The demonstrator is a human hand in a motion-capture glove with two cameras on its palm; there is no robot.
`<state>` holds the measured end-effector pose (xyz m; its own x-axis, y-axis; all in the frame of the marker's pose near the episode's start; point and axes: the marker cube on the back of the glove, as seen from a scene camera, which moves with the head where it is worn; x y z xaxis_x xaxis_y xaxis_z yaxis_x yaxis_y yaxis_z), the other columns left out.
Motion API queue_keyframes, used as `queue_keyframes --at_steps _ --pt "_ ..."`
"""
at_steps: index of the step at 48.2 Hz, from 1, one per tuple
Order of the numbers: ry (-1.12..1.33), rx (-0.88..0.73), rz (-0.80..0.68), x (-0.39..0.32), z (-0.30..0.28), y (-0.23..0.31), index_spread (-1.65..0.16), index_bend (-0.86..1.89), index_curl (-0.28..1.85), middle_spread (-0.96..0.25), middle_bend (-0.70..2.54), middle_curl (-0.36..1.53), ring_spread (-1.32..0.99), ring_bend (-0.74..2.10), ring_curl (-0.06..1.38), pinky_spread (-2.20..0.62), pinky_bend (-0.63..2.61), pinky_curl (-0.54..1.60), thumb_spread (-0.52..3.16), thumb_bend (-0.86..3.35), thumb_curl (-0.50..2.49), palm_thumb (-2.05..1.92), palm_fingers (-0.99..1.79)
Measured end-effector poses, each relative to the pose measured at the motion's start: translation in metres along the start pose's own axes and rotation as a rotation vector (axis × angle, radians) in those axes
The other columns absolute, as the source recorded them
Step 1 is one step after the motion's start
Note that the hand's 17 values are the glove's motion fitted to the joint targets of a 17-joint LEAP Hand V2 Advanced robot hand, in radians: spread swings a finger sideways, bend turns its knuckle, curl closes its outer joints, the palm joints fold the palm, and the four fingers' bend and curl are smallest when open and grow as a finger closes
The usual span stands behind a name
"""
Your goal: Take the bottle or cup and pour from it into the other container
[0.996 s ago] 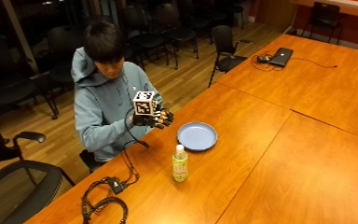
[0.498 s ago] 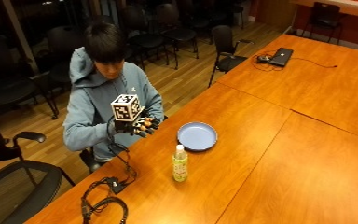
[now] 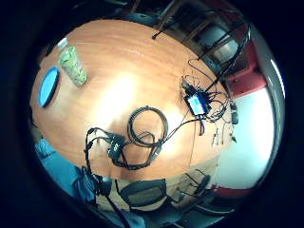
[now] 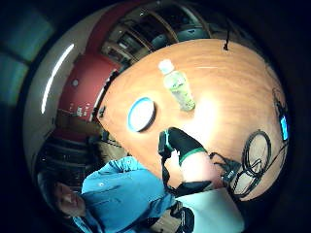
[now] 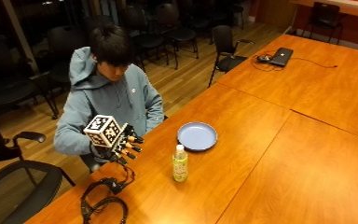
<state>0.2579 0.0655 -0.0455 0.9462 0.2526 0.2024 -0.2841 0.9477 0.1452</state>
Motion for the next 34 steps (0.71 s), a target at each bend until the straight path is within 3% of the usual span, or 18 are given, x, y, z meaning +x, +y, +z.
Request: queue_keyframes --at_steps 17,34 --pt "-0.505 0.144 -0.006 0.058 0.050 -0.021 -0.37 0.14 0.19 0.00 0.19 0.28 0.10 0.48 0.27 0.23 0.71 0.27 0.95 -0.05 0.37 0.49 0.08" --pt "-0.789 0.090 -0.008 0.044 0.121 -0.069 -0.38 0.12 0.19 0.00 0.20 0.30 0.09 0.50 0.28 0.24 0.73 0.28 0.92 -0.03 0.37 0.48 0.05"
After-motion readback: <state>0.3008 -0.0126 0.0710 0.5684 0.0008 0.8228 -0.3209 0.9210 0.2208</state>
